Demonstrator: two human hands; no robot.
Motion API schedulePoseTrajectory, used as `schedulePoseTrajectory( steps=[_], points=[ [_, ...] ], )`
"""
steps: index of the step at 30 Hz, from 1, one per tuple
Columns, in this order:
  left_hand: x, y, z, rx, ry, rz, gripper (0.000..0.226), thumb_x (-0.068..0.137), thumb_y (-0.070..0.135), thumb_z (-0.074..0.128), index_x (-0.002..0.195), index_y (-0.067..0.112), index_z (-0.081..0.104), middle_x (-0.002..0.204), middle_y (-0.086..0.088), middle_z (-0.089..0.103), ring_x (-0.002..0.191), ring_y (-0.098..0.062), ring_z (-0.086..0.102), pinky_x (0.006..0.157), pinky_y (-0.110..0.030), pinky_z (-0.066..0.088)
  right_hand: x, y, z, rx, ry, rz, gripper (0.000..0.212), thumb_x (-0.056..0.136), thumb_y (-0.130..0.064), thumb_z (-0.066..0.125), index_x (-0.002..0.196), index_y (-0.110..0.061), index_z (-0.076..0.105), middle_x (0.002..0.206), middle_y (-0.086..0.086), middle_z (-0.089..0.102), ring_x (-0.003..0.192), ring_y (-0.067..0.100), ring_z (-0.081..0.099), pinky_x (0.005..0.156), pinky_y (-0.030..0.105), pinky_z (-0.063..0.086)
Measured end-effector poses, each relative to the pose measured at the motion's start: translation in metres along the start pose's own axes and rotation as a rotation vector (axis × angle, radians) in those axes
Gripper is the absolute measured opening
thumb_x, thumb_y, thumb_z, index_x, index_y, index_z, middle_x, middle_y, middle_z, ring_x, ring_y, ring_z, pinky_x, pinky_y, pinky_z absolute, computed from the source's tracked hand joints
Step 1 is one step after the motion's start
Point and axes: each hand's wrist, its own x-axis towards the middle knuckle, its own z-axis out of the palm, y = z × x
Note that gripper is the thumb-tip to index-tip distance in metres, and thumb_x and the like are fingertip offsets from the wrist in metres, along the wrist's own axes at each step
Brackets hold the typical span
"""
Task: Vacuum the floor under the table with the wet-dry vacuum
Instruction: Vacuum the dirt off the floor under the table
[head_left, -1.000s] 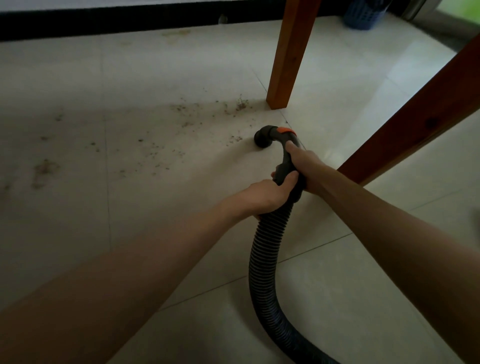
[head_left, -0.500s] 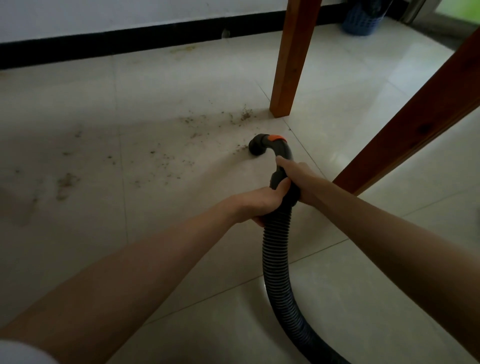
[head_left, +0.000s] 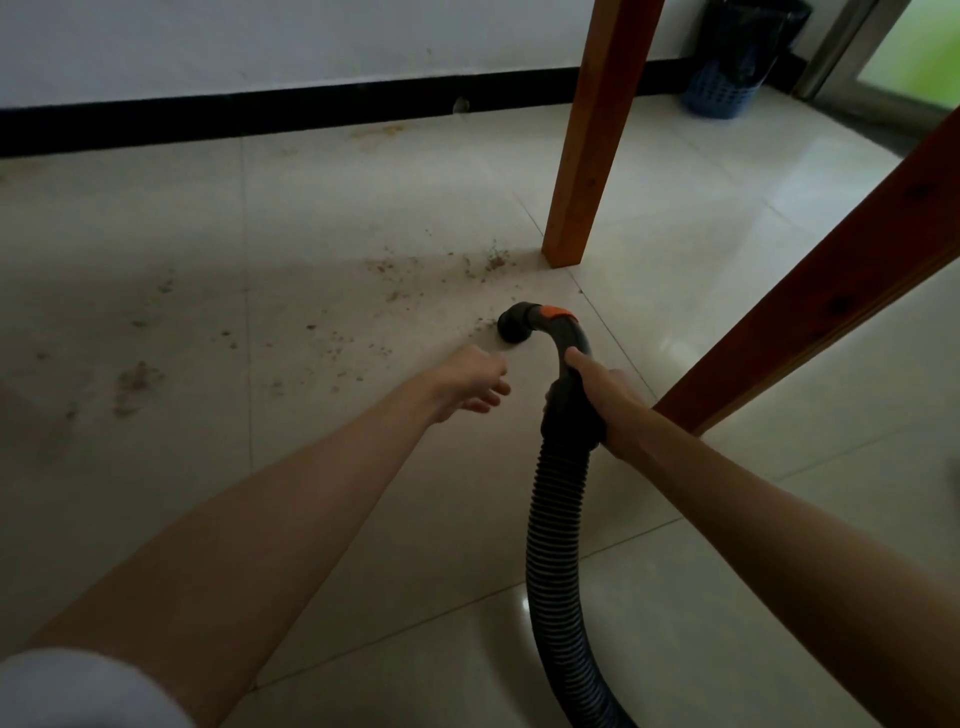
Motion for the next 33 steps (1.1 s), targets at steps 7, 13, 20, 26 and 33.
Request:
schedulePoseTrajectory(
  steps=[7,13,20,26,33],
  points=[
    [0.02,0.023,0.021,-0.153,-0.14,-0.084,0.052,0.102,0.039,0.031,0.134,-0.001,0.04,0.116,-0.012,0.058,0.11,-0.026,0.055,0.093,-0.034,0.045,-0.021,0.023,0.004,0.43,-0.375,0.094,0.044,0.099,-0.04,0.039,0.121,-0.003,0.05,0.083,0.012,0.059,0.069,0.022,0.058,0.069,0.037,0.052],
    [0.031,0.037,0.044,-0.37,-0.149,-0.066,0.062,0.097,0.034,0.048,0.141,-0.005,0.028,0.13,-0.022,0.051,0.115,-0.034,0.055,0.1,-0.043,0.046,-0.016,0.026,0.01,0.447,-0.276,0.012,0.052,0.1,-0.042,0.037,0.129,0.0,0.048,0.074,0.015,0.06,0.055,0.026,0.059,0.05,0.033,0.052],
    [0.046,0.048,0.056,-0.402,-0.091,-0.035,0.062,0.097,0.03,0.049,0.143,-0.005,0.025,0.139,-0.016,0.044,0.119,-0.031,0.051,0.1,-0.039,0.045,0.0,0.02,0.0,0.409,-0.152,-0.024,0.048,0.097,-0.039,0.046,0.114,0.004,0.056,0.075,0.019,0.06,0.05,0.027,0.06,0.044,0.03,0.049],
    [0.052,0.047,0.056,-0.389,-0.051,-0.036,0.058,0.098,0.029,0.048,0.14,-0.006,0.03,0.132,-0.017,0.049,0.115,-0.03,0.054,0.097,-0.037,0.046,0.004,0.017,-0.002,0.387,-0.189,-0.016,0.049,0.095,-0.041,0.047,0.115,0.003,0.055,0.076,0.02,0.061,0.052,0.027,0.061,0.047,0.031,0.05],
    [0.055,0.042,0.048,-0.343,0.004,-0.052,0.053,0.096,0.034,0.049,0.13,-0.006,0.044,0.121,-0.018,0.057,0.107,-0.03,0.059,0.096,-0.041,0.049,-0.001,0.012,0.0,0.365,-0.276,0.018,0.05,0.096,-0.042,0.044,0.119,0.002,0.053,0.073,0.017,0.06,0.053,0.025,0.06,0.046,0.03,0.051]
  ],
)
